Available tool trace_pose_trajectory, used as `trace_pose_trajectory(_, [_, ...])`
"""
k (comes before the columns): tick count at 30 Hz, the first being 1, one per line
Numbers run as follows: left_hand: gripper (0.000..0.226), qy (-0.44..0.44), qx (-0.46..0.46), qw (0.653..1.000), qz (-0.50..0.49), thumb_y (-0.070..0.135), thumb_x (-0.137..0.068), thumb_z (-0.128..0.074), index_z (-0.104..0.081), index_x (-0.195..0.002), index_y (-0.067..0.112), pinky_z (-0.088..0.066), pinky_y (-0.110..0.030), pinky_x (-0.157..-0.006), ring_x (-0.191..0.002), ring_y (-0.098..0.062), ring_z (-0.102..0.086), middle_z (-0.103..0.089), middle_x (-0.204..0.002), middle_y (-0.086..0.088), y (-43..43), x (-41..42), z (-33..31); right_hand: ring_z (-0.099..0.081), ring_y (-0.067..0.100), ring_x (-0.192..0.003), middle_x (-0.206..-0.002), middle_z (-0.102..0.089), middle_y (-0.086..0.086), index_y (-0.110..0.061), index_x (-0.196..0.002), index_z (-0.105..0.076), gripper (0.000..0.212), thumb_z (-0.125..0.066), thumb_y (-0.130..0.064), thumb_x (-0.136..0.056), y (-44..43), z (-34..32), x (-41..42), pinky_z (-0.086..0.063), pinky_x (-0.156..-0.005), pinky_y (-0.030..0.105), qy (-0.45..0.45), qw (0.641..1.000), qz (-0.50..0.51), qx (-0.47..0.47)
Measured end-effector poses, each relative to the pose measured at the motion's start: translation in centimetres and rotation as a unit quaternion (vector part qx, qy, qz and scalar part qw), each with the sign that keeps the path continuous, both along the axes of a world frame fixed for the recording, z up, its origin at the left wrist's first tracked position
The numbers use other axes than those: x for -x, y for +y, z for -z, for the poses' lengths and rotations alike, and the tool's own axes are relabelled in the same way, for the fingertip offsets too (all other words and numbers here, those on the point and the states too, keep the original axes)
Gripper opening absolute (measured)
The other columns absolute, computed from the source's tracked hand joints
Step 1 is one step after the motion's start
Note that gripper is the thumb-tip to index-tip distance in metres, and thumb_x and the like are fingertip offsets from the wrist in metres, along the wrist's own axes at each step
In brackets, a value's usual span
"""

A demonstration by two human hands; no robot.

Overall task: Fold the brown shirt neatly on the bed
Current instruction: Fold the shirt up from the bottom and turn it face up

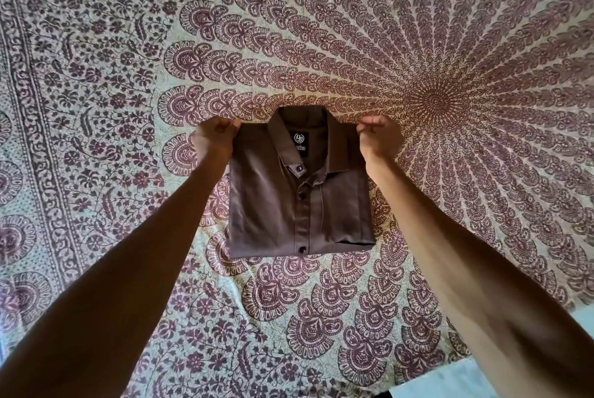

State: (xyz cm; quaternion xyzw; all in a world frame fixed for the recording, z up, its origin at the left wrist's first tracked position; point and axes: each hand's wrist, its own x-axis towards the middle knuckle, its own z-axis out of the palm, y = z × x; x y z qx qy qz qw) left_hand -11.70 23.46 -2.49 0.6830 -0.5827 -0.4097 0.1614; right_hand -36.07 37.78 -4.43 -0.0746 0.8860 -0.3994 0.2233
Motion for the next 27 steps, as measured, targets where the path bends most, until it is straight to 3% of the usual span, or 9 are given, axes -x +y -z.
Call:
trace_pose_trajectory(3, [0.025,-0.021,0.005,1.0,0.016,0.034,-0.084,-0.071,-0.071,-0.091,0.01,-0.042,-0.019,-0.06,-0.072,-0.015,-0.057,-0.064,-0.076,0.001,-0.2,0.1,0.7,-0.062,0.009,-0.072,-0.083,-0.07,-0.006,-0.016,-0.089,-0.072,0.006,-0.07,-0.016,-0.084,0.4,0.8,-0.3,-0.051,-0.064,0.025,0.062,0.995,-0.064,-0.035])
trace_pose_trajectory(6, [0.026,-0.047,0.034,0.998,0.004,0.034,-0.086,-0.069,-0.068,-0.099,0.011,-0.039,-0.022,-0.07,-0.085,-0.018,-0.058,-0.068,-0.094,-0.005,0.5,0.4,0.4,-0.06,0.013,-0.074,-0.083,-0.066,-0.007,-0.02,-0.089,-0.067,0.009,-0.064,-0.029,-0.09,0.4,0.5,-0.5,-0.045,-0.062,0.027,0.145,0.975,-0.134,-0.104])
trace_pose_trajectory(8, [0.027,-0.052,0.053,0.997,-0.019,0.031,-0.089,-0.064,-0.06,-0.107,0.012,-0.035,-0.025,-0.075,-0.1,-0.02,-0.054,-0.065,-0.112,-0.008,1.5,0.3,-0.1,-0.063,0.017,-0.08,-0.091,-0.069,-0.003,-0.02,-0.093,-0.065,0.012,-0.06,-0.031,-0.092,0.4,0.0,-0.9,-0.049,-0.065,0.03,0.167,0.969,-0.138,-0.121])
trace_pose_trajectory(10, [0.027,-0.044,0.069,0.996,-0.037,0.028,-0.093,-0.056,-0.054,-0.113,0.01,-0.037,-0.03,-0.076,-0.101,-0.021,-0.052,-0.06,-0.118,-0.009,3.4,-0.1,-0.7,-0.063,0.021,-0.089,-0.101,-0.068,0.003,-0.018,-0.103,-0.062,0.018,-0.054,-0.031,-0.094,1.2,-0.3,-1.7,-0.051,-0.072,0.035,0.179,0.968,-0.136,-0.115])
trace_pose_trajectory(14, [0.034,-0.017,0.077,0.997,-0.025,0.026,-0.098,-0.047,-0.042,-0.124,0.005,-0.035,-0.031,-0.076,-0.095,-0.022,-0.052,-0.058,-0.109,-0.008,9.0,-2.0,-1.6,-0.059,0.021,-0.083,-0.101,-0.064,0.007,-0.013,-0.115,-0.055,0.024,-0.045,-0.028,-0.1,5.4,-1.9,-4.9,-0.04,-0.065,0.03,0.176,0.968,-0.129,-0.127])
trace_pose_trajectory(18, [0.044,-0.042,0.014,0.999,-0.024,0.038,-0.099,-0.041,-0.04,-0.13,0.006,-0.048,-0.042,-0.083,-0.101,-0.031,-0.055,-0.057,-0.116,-0.018,14.2,-5.3,0.4,-0.063,0.024,-0.073,-0.088,-0.067,0.006,-0.011,-0.11,-0.052,0.026,-0.039,-0.032,-0.103,10.9,-1.5,-8.9,-0.038,-0.061,0.028,0.169,0.965,-0.125,-0.16])
trace_pose_trajectory(20, [0.043,-0.053,0.012,0.998,-0.016,0.039,-0.101,-0.038,-0.046,-0.126,0.005,-0.049,-0.034,-0.072,-0.085,-0.022,-0.054,-0.055,-0.098,-0.008,15.5,-5.9,0.8,-0.062,0.022,-0.065,-0.085,-0.067,0.005,-0.008,-0.114,-0.05,0.031,-0.035,-0.034,-0.104,12.4,-0.9,-10.2,-0.037,-0.055,0.026,0.194,0.957,-0.142,-0.164])
trace_pose_trajectory(23, [0.031,-0.067,0.068,0.995,0.029,0.025,-0.103,-0.038,-0.053,-0.111,-0.002,-0.027,-0.014,-0.052,-0.062,0.003,-0.041,-0.049,-0.079,0.001,16.0,-6.2,0.8,-0.056,0.015,-0.055,-0.081,-0.066,0.003,-0.008,-0.119,-0.05,0.033,-0.036,-0.033,-0.104,13.3,0.0,-10.8,-0.031,-0.044,0.02,0.235,0.941,-0.18,-0.166])
trace_pose_trajectory(27, [0.029,-0.086,0.117,0.987,0.065,0.029,-0.103,-0.036,-0.052,-0.106,0.005,-0.031,-0.017,-0.045,-0.053,-0.015,-0.052,-0.055,-0.074,-0.001,15.9,-7.0,1.4,-0.052,0.015,-0.048,-0.069,-0.064,0.002,-0.01,-0.116,-0.052,0.033,-0.036,-0.036,-0.103,12.7,0.7,-9.9,-0.029,-0.043,0.019,0.271,0.928,-0.183,-0.182])
